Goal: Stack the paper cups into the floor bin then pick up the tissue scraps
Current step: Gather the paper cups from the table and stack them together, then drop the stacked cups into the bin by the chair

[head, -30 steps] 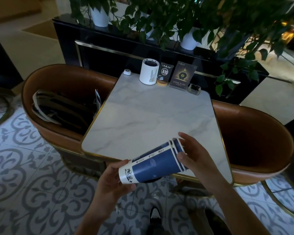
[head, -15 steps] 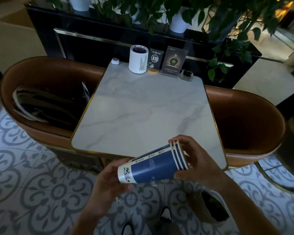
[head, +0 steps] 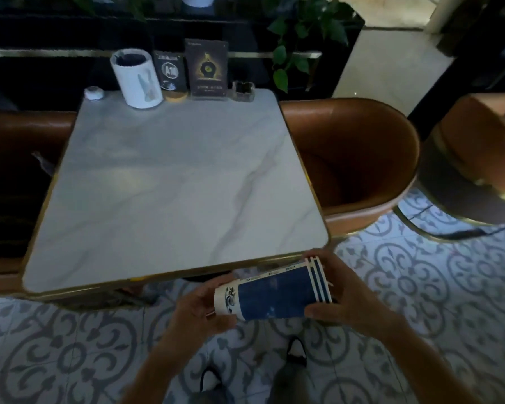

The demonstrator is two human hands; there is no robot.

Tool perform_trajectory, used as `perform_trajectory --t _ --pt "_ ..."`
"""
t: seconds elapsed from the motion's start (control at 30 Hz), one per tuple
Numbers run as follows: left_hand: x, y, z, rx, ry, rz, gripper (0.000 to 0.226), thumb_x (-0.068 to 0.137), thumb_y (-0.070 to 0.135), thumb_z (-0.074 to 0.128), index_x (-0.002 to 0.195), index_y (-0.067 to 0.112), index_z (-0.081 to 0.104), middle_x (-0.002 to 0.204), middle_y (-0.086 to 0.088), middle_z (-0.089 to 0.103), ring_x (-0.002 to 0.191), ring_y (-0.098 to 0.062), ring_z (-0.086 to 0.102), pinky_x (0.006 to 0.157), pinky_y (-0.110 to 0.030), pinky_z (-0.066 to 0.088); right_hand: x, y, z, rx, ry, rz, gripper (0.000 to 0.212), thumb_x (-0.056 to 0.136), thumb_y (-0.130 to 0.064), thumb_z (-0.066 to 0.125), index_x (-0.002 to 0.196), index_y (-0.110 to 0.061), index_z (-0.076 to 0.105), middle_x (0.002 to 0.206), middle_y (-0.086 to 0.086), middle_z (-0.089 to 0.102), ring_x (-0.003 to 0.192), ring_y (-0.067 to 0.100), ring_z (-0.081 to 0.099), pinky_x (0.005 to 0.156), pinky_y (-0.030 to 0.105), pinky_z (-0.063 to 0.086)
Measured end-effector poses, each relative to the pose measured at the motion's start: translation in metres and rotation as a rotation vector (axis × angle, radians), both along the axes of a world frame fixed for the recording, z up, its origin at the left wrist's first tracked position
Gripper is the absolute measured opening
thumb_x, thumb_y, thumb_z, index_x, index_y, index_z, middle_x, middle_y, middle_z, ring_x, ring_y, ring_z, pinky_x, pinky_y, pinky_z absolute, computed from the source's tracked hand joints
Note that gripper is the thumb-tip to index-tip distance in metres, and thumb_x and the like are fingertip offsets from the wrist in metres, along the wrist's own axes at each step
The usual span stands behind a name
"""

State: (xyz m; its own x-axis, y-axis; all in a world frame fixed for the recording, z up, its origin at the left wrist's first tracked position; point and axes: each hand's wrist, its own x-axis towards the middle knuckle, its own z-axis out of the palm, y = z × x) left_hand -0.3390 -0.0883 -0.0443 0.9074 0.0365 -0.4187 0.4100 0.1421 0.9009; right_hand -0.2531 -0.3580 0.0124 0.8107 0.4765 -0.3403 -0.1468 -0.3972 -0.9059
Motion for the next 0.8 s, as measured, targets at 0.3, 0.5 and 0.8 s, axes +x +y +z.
perform_trajectory --t 0.3,0.5,0.8 --pt "0.076 -0.136 -0.052 0.241 0.193 -0.296 0.046 0.079 -0.007 0.069 0.119 0.013 0.057 0.105 -0.006 0.069 0.087 -0.003 0.071 0.064 -0.015 0.054 -0.003 -0.154 -0.074 -0.071 0.235 -0.256 0.076 0.065 -0.031 0.083 0.129 -0.032 0.041 0.121 -0.001 0.055 0.105 0.007 0.062 0.073 0.022 0.057" --pt "0.122 -0.233 -0.089 0.381 0.232 -0.355 0.019 0.09 0.026 0.063 0.107 0.032 0.057 0.097 0.009 0.065 0.084 -0.003 0.065 0.066 -0.008 0.05 0.003 -0.223 -0.141 -0.07 0.419 -0.515 0.06 0.076 -0.02 0.077 0.124 -0.033 0.044 0.121 -0.006 0.055 0.106 0.011 0.061 0.067 0.018 0.056" --pt "0.181 -0.357 -0.24 0.354 0.505 -0.375 0.018 0.09 0.023 0.063 0.106 0.029 0.06 0.106 0.001 0.069 0.098 -0.013 0.066 0.091 -0.04 0.055 0.043 -0.307 -0.284 -0.119 0.612 -0.861 0.074 0.075 -0.033 0.077 0.136 -0.02 0.037 0.122 -0.001 0.05 0.1 0.011 0.056 0.079 0.025 0.05"
